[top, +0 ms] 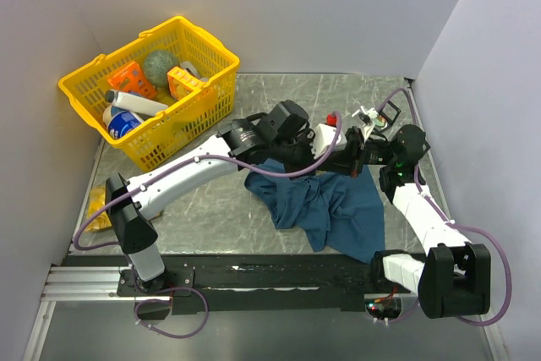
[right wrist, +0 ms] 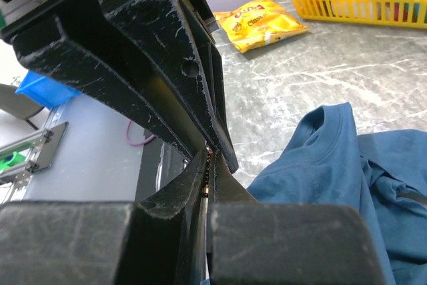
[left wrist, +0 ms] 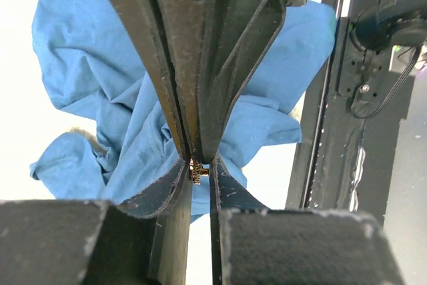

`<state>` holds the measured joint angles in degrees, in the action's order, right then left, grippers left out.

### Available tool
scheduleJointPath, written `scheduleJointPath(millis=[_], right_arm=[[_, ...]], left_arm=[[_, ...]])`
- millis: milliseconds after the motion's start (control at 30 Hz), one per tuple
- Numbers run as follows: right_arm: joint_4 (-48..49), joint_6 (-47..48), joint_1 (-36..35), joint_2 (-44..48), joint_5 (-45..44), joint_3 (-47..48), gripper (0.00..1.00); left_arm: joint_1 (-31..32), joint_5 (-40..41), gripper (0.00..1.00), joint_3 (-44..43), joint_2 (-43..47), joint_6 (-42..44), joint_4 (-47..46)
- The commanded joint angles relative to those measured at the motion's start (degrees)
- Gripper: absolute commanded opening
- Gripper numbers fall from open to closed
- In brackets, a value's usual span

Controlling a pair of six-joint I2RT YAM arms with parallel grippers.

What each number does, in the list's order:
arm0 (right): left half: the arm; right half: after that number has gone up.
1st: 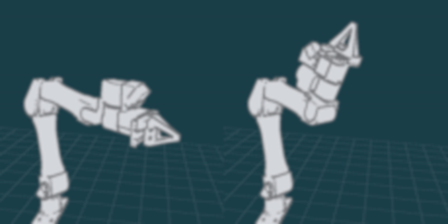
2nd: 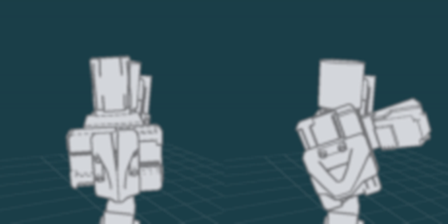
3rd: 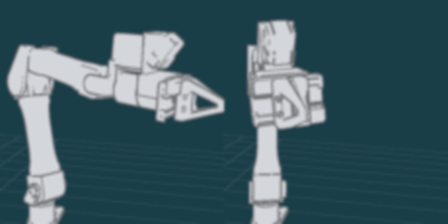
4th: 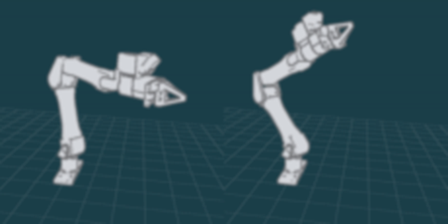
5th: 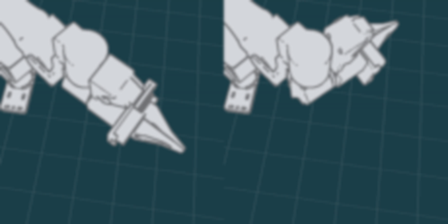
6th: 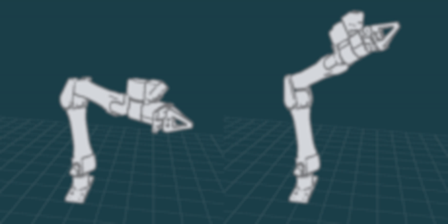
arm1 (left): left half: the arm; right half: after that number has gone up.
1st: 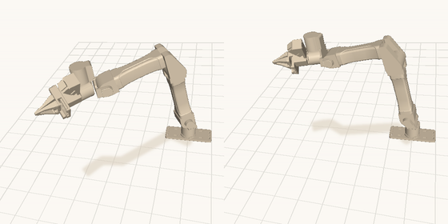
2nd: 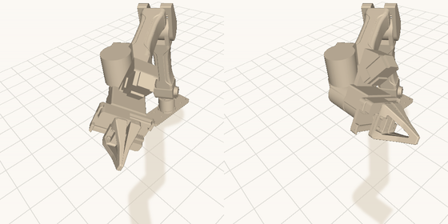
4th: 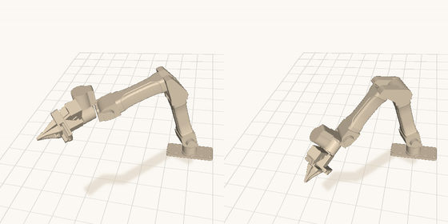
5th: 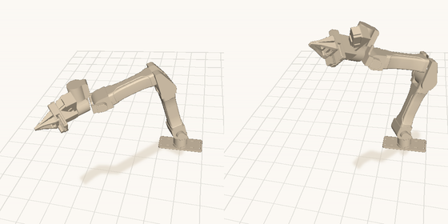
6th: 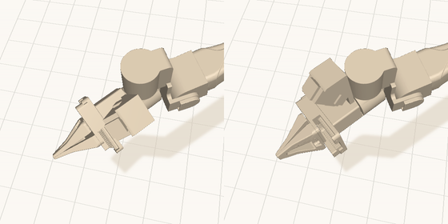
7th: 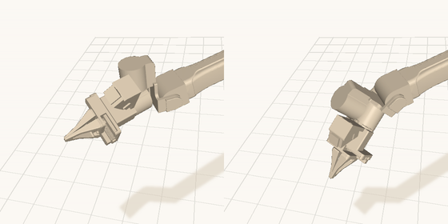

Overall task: Remove the brooch from the garment
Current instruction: Close the brooch.

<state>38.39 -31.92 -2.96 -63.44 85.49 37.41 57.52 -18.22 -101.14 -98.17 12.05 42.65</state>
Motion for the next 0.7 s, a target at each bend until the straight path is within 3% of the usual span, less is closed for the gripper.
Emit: scheduleJointPath(millis=[0, 133, 200, 233, 567, 667], right_arm=[[2.21, -2.79, -1.43, 1.3, 5.12, 1.09, 0.0], [1.77, -2.79, -1.35, 1.65, 5.12, 1.18, 0.0], [1.69, -2.88, -1.35, 1.74, 5.12, 1.26, 0.0], [1.69, -2.97, -1.35, 1.83, 5.03, 1.26, 0.0], [7.3, -8.94, -1.43, 0.6, 4.95, 1.18, 0.0], [7.58, -9.56, -1.43, 0.42, 4.95, 1.09, 0.0]], left_arm=[[2.42, 1.78, 0.05, -1.87, -2.2, 3.51, -2.22], [2.78, 2.83, 0.09, -2.48, -1.85, 3.68, -2.14], [3.39, 5.54, 0.07, -3.27, -2.55, 3.68, -1.79], [3.57, 6.78, 0.01, -3.27, -2.55, 3.5, -2.22], [7.78, 20.22, 0.01, -3.27, -4.22, 2.88, -4.95], [9.01, 20.51, 0.01, -3.1, -4.31, 4.29, -4.42]])
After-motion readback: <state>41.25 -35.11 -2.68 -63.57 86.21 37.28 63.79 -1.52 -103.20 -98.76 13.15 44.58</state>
